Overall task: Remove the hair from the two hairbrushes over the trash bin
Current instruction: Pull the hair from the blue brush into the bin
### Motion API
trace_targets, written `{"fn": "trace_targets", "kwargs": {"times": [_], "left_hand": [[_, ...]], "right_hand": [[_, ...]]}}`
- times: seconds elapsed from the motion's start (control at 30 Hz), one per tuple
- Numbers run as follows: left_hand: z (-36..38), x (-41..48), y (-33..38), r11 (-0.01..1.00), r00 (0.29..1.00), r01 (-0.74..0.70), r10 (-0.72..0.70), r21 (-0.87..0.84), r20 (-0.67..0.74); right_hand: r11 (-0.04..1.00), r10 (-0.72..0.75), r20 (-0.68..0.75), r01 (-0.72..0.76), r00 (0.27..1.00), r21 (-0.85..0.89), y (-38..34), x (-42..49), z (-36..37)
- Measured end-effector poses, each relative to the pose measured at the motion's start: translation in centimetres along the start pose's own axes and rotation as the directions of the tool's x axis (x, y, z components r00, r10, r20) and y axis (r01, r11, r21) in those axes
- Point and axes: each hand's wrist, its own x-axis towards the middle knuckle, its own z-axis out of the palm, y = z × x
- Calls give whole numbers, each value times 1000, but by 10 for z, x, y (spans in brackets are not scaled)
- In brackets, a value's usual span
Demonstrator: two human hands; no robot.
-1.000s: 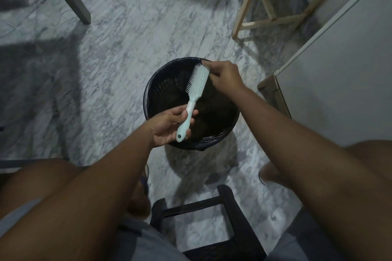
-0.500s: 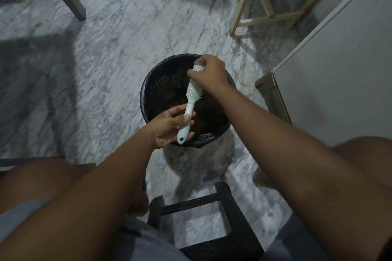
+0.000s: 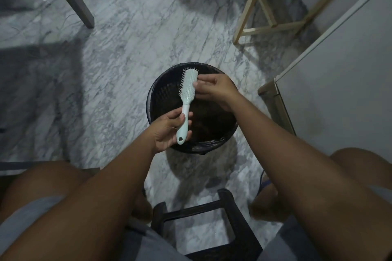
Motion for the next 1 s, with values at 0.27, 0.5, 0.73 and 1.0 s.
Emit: {"fn": "trace_targets", "kwargs": {"times": [0.27, 0.5, 0.73, 1.0], "left_hand": [[-2, -10, 6, 999, 995, 50, -48, -11, 90], [3, 2, -4, 996, 995, 38, -30, 81, -97], [14, 22, -18, 900, 941, 132, 19, 416, -338], [16, 46, -29, 860, 902, 237, -21, 452, -432]], "right_hand": [[994, -107, -178, 98, 978, -58, -11, 7, -12], [868, -14, -275, -125, 961, -481, 25, 11, -14], [506, -31, -59, -35, 998, -862, 66, -7, 2], [253, 72, -22, -40, 997, -967, 95, 0, 3]]}}
